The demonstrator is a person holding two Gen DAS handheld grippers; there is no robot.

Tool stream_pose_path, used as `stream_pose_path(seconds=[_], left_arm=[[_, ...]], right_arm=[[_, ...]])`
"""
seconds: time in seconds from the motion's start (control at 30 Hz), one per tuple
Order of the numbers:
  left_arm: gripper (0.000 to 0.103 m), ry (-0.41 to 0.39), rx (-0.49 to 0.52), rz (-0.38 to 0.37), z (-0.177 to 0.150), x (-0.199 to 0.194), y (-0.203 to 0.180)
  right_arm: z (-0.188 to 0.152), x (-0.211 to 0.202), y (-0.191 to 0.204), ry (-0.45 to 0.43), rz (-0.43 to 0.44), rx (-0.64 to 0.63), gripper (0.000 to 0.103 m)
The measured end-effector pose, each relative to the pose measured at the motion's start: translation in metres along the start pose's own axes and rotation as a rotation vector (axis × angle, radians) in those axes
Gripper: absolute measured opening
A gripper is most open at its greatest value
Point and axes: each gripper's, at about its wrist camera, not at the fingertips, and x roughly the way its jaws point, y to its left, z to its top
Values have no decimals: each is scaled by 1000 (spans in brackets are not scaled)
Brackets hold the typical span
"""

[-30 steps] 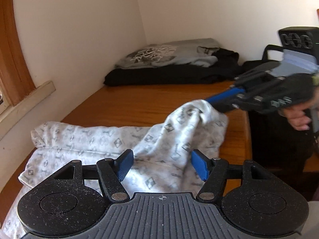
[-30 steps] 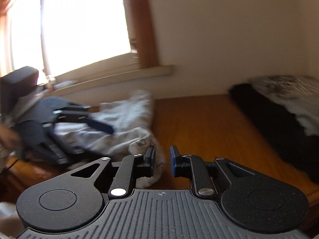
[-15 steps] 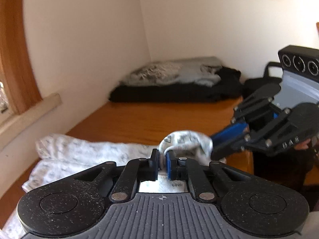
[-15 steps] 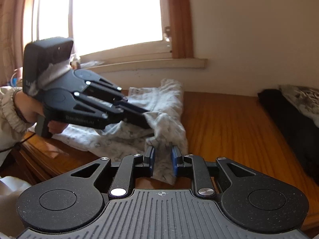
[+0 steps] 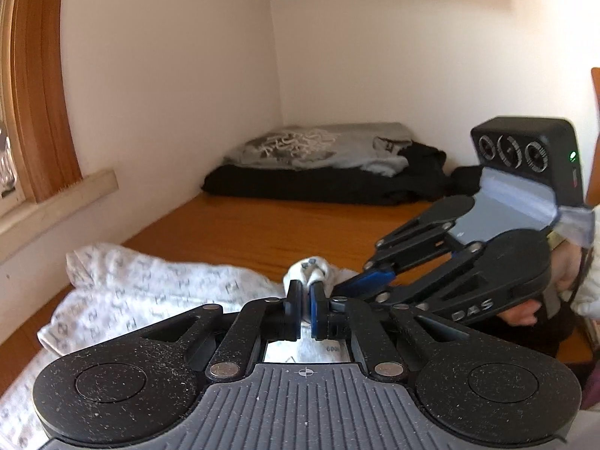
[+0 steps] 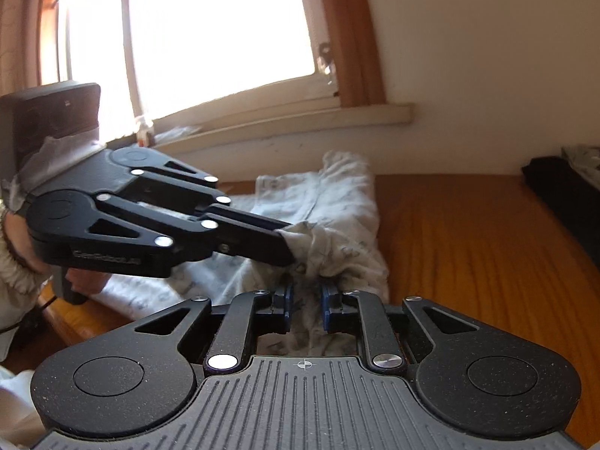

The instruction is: Fold clothes

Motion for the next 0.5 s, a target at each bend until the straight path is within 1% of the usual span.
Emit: stream_pose_path(seconds=[0.13,0.27,0.37,0.4,0.47,0.5], left_arm=[[4,14,-6,-10,-8,6,-3],[4,20,-2,-14,-9,11,-4],[5,23,1,-20,-8,13,-5],[7,19,-2,-31,-7,12,-5],[7,12,-14,-52,-7,10,-4],[7,18,-18,-55,-7,10,-4]], right_arm=[[-6,-26,-10,-10,13,21,17],[-9,-50,-19,-49,-25,25,16],[-15,-36,-16,11,-52,-4,15],[-18,-29,-15,34,-61,-15,15],[-24,-24,-10,37,-85,-51,15],[-24,-24,-11,37,-83,-45,15]])
